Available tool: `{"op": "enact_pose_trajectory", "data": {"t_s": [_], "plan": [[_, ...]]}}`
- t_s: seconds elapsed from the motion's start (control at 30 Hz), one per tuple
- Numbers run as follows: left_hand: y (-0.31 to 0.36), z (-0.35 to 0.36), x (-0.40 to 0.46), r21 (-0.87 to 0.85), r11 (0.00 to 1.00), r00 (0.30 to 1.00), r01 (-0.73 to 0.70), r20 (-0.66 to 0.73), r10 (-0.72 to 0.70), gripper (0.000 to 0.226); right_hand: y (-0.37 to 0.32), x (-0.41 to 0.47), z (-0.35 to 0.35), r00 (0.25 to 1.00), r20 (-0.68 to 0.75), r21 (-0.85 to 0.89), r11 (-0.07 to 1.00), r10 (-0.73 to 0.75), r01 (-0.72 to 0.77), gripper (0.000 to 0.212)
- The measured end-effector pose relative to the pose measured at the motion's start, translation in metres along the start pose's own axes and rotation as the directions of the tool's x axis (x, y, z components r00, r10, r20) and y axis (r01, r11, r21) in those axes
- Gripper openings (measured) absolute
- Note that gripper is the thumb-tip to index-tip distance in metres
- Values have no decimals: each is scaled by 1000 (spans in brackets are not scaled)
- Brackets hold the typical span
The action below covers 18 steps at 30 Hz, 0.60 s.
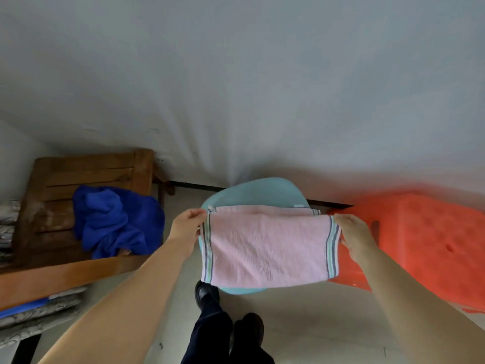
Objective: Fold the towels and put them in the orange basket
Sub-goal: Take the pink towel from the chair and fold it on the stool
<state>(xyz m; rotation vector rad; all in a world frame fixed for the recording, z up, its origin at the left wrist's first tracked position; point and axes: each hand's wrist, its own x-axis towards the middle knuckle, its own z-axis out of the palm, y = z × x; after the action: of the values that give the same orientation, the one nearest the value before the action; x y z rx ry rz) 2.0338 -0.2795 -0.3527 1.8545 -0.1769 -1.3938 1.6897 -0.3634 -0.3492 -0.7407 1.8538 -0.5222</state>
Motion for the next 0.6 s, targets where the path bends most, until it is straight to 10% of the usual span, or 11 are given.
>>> {"op": "enact_pose_trajectory", "data": {"t_s": [0.4,0.6], "plan": [[-49,14,5,408,904,952,-127,-206,227,32,38,4,31,1000,5,-159,987,-14,15,24],[-96,7,-28,610,790,992,60,-122,18,29,57,-19,20,985,82,-323,939,149,-115,57]]}}
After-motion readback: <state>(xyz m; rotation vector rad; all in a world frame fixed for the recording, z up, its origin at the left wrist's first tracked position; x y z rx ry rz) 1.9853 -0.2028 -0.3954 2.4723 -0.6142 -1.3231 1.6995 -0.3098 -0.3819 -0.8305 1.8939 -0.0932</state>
